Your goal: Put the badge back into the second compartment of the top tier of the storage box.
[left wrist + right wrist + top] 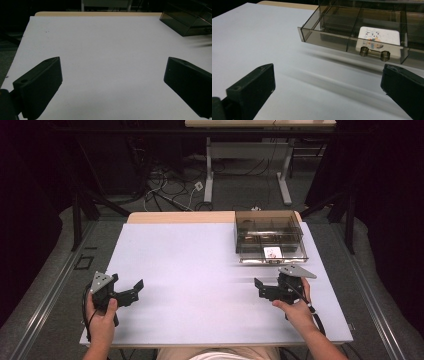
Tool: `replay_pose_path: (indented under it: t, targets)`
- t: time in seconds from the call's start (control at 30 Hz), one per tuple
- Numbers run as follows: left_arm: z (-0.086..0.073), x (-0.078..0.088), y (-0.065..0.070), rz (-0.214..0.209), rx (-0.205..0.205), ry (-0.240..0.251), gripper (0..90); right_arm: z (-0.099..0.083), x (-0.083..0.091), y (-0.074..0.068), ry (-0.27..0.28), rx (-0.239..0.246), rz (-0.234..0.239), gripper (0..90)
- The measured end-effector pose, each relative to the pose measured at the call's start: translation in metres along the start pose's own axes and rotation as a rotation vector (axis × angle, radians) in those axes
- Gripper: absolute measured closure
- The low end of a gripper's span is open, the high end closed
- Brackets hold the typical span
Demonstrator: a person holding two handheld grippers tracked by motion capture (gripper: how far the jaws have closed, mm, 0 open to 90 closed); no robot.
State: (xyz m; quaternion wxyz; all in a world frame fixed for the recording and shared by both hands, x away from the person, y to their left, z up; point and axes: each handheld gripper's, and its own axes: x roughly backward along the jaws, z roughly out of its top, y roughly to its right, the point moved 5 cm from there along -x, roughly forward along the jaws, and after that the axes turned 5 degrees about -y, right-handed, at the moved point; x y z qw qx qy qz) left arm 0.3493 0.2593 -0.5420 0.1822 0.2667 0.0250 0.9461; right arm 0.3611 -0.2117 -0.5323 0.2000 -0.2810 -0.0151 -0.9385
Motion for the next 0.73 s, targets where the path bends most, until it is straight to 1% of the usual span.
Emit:
replay_pose_path:
  t: [0.13, 0.17, 0.2, 0.23, 0.27, 0.3, 0.4, 0.43, 0.5, 0.53, 0.63, 0.73]
  targets:
    - [0.000, 0.000, 0.000, 0.000, -0.006, -0.003, 2.2, -0.008, -0.003, -0.002, -0.002, 0.000, 0.011, 0.0]
    - [0.000, 0.000, 0.000, 0.001, -0.009, -0.005, 2.2, -0.010, -0.004, -0.003, -0.001, 0.010, 0.016, 0.0]
    - [0.000, 0.000, 0.000, -0.002, -0.004, -0.005, 2.2, -0.012, -0.005, -0.004, -0.003, 0.008, 0.014, 0.0]
    - [0.000, 0.000, 0.000, -0.003, -0.005, -0.006, 2.1, -0.014, -0.005, -0.006, -0.003, 0.012, 0.023, 0.0]
    - [0.000, 0.000, 0.000, -0.001, -0.007, -0.006, 2.1, -0.015, -0.006, -0.006, 0.001, 0.015, 0.019, 0.0]
    - [0.000, 0.000, 0.000, -0.004, -0.005, -0.006, 2.1, -0.017, -0.006, -0.008, -0.002, 0.027, 0.024, 0.0]
    - [0.000, -0.001, 0.000, -0.005, -0.009, -0.007, 2.1, -0.021, -0.008, -0.010, -0.004, 0.035, 0.029, 0.0]
    - [0.000, -0.001, 0.000, -0.005, -0.009, -0.007, 2.2, -0.021, -0.009, -0.011, -0.003, 0.026, 0.029, 0.0]
    - [0.000, -0.001, 0.000, -0.006, -0.012, -0.008, 2.1, -0.022, -0.010, -0.012, -0.011, 0.031, 0.027, 0.0]
    - [0.000, -0.001, 0.001, -0.007, -0.013, -0.009, 2.1, -0.022, -0.010, -0.012, -0.005, 0.034, 0.026, 0.0]
    - [0.000, -0.002, 0.001, -0.008, -0.011, -0.009, 2.1, -0.021, -0.012, -0.012, 0.005, 0.037, 0.035, 0.0]
    - [0.000, -0.002, 0.002, -0.010, -0.011, -0.011, 2.1, -0.021, -0.011, -0.012, -0.004, 0.037, 0.042, 0.0]
